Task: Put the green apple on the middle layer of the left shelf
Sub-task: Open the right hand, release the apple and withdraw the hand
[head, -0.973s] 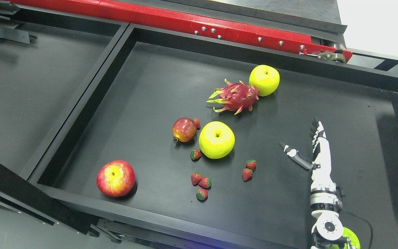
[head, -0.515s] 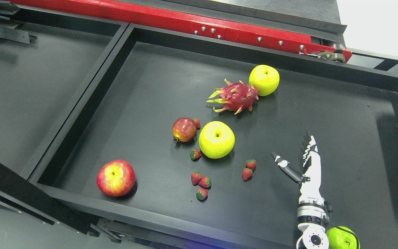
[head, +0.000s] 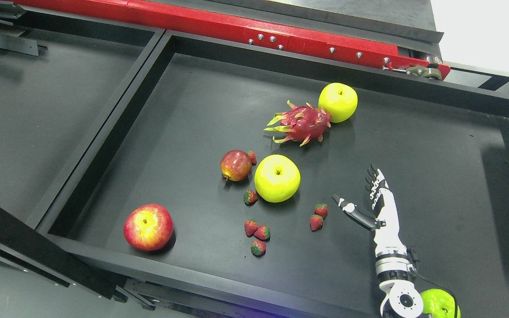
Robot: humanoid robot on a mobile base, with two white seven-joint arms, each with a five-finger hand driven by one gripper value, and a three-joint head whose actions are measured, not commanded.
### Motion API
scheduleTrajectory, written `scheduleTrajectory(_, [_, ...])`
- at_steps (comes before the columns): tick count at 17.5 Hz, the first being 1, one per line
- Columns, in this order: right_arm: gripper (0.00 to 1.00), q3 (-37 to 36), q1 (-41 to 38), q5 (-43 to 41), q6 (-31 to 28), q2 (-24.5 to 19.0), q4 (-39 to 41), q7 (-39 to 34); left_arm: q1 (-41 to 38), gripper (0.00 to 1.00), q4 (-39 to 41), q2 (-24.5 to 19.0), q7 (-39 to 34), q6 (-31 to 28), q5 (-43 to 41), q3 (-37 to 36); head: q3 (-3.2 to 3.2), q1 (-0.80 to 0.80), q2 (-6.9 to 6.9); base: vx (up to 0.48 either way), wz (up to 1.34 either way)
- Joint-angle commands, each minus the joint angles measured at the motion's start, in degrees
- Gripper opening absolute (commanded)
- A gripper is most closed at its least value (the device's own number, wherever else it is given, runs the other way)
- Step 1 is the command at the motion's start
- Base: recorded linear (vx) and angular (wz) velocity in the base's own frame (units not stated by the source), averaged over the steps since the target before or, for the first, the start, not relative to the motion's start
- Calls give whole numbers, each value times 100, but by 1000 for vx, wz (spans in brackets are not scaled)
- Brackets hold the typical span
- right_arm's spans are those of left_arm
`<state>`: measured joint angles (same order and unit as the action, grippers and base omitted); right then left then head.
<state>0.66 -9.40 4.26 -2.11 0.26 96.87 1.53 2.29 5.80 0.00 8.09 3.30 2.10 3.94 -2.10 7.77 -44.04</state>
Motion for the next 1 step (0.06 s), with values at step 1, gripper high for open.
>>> scheduleTrajectory(1, [100,57,26,-21,-9,74,174,-30,0,100,0,-100,-1,4,1,1,0,0,0,0,0])
